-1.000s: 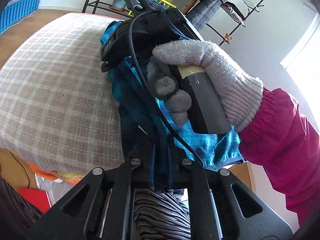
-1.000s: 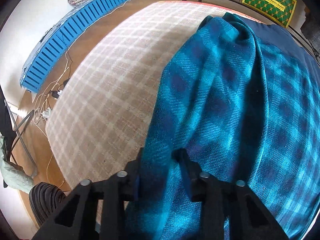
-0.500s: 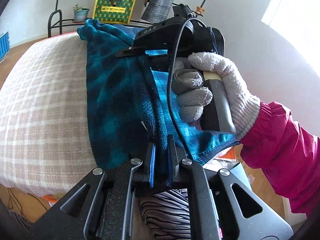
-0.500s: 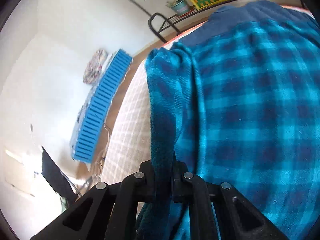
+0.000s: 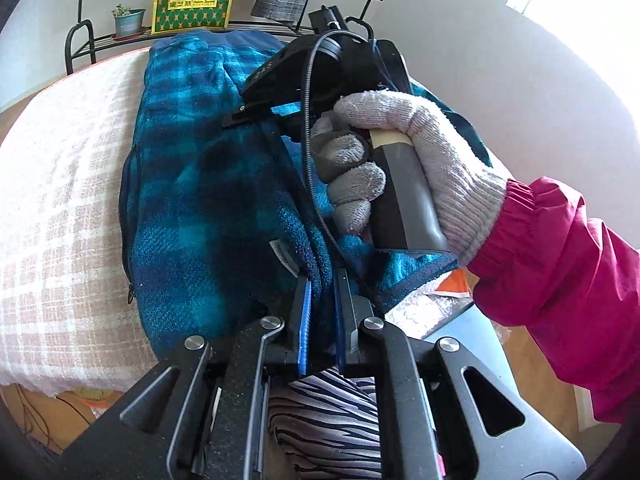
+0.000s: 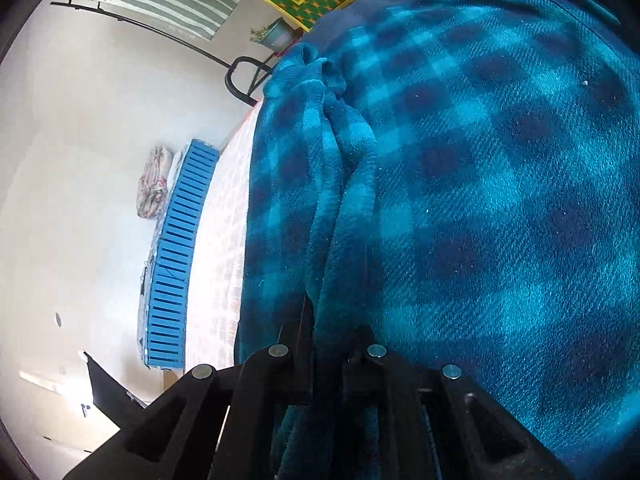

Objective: Fold large clothes

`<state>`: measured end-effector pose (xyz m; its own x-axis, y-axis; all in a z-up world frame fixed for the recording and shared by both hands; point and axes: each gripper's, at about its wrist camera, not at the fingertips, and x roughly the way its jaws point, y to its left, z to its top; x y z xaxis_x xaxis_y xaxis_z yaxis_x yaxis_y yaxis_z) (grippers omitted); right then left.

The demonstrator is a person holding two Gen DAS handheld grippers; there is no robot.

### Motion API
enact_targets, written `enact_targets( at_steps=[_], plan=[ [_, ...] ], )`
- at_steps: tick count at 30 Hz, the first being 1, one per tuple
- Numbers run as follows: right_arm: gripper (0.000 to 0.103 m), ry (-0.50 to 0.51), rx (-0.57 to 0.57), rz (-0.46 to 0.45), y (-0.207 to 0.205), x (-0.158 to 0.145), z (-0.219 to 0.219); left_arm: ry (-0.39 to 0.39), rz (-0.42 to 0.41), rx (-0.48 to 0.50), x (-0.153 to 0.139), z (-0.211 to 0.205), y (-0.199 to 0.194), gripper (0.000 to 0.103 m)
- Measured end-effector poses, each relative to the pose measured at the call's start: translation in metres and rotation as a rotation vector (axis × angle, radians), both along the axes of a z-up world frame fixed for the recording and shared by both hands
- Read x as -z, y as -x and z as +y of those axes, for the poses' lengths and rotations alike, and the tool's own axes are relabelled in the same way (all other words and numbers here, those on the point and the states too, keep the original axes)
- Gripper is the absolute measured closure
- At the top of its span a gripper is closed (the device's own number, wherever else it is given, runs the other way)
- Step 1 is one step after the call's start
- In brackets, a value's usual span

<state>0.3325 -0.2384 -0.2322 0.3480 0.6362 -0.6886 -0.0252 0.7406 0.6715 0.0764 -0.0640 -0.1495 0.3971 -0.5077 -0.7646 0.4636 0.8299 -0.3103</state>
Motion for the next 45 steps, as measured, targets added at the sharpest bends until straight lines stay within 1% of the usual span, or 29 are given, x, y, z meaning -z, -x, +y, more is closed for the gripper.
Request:
enact_targets(
  at_steps=[2, 4, 6, 8, 9, 10, 12, 14, 16, 19, 21, 23, 24, 25, 26, 27, 29, 31, 33, 35, 37, 41, 44, 45],
  plan=[
    [0.095, 0.034, -0.024, -0.003, 0.002, -0.006, 0.005, 0.021, 0.010, 0.008, -0.005, 0.006, 0.005, 0.095],
    [0.083, 0.022, -0.029, -0.011, 0.009, -0.012, 0.002, 0.055, 0.015, 0.010, -0.015, 0.014, 0.011, 0.091],
    [0.077, 0.032, -0.033, -0.031, 0.020, -0.028, -0.001, 0.124, 0.026, 0.018, -0.027, 0.030, 0.019, 0.091],
    [0.072, 0.072, -0.057, -0.069, 0.035, -0.046, -0.009, 0.168, 0.018, 0.004, -0.040, 0.050, 0.030, 0.084],
    [0.069, 0.091, -0.065, -0.091, 0.044, -0.056, -0.015, 0.187, 0.010, -0.001, -0.045, 0.060, 0.035, 0.077],
    [0.068, 0.100, -0.070, -0.104, 0.049, -0.063, -0.019, 0.197, -0.004, -0.009, -0.049, 0.071, 0.040, 0.075],
    [0.067, 0.108, -0.089, -0.128, 0.070, -0.076, -0.026, 0.176, -0.034, -0.045, -0.054, 0.088, 0.044, 0.075],
    [0.066, 0.132, -0.116, -0.144, 0.091, -0.084, -0.028, 0.162, -0.049, -0.091, -0.052, 0.103, 0.043, 0.075],
    [0.066, 0.153, -0.146, -0.146, 0.109, -0.085, -0.025, 0.156, -0.027, -0.139, -0.041, 0.113, 0.031, 0.075],
    [0.063, 0.189, -0.167, -0.101, 0.123, -0.071, -0.014, 0.148, 0.007, -0.184, -0.021, 0.119, 0.013, 0.075],
    [0.061, 0.214, -0.191, -0.062, 0.127, -0.056, -0.006, 0.169, 0.036, -0.179, -0.008, 0.120, 0.009, 0.075],
    [0.062, 0.238, -0.215, -0.024, 0.132, -0.041, 0.000, 0.163, 0.058, -0.174, 0.004, 0.113, 0.004, 0.075],
    [0.065, 0.239, -0.230, -0.011, 0.136, -0.035, 0.000, 0.164, 0.071, -0.168, 0.009, 0.110, 0.004, 0.075],
    [0.078, 0.237, -0.243, -0.007, 0.136, -0.032, 0.003, 0.171, 0.084, -0.155, 0.015, 0.105, 0.004, 0.075],
    [0.087, 0.242, -0.254, -0.015, 0.137, -0.032, 0.005, 0.167, 0.092, -0.131, 0.020, 0.096, 0.004, 0.075],
    [0.094, 0.268, -0.249, -0.036, 0.137, -0.035, 0.005, 0.151, 0.095, -0.111, 0.026, 0.088, 0.005, 0.075],
    [0.095, 0.327, -0.232, -0.068, 0.135, -0.039, 0.001, 0.086, 0.111, -0.083, 0.041, 0.071, 0.008, 0.075],
    [0.095, 0.335, -0.228, -0.043, 0.133, -0.031, -0.005, 0.043, 0.096, -0.065, 0.047, 0.060, 0.013, 0.075],
    [0.094, 0.331, -0.232, -0.040, 0.135, -0.028, -0.009, 0.037, 0.081, -0.054, 0.041, 0.060, 0.017, 0.075],
    [0.084, 0.320, -0.219, -0.066, 0.140, -0.037, -0.014, 0.059, 0.066, -0.057, 0.027, 0.066, 0.021, 0.075],
    [0.073, 0.295, -0.190, -0.108, 0.144, -0.049, -0.020, 0.067, 0.031, -0.061, 0.009, 0.073, 0.026, 0.075],
    [0.069, 0.301, -0.118, -0.239, 0.168, -0.089, -0.039, 0.062, -0.077, -0.095, -0.030, 0.082, 0.034, 0.075],
    [0.062, 0.314, -0.046, -0.345, 0.191, -0.116, -0.057, 0.075, -0.141, -0.113, -0.053, 0.080, 0.035, 0.075],
    [0.057, 0.313, -0.021, -0.374, 0.197, -0.124, -0.065, 0.087, -0.158, -0.113, -0.061, 0.078, 0.034, 0.070]
  ],
)
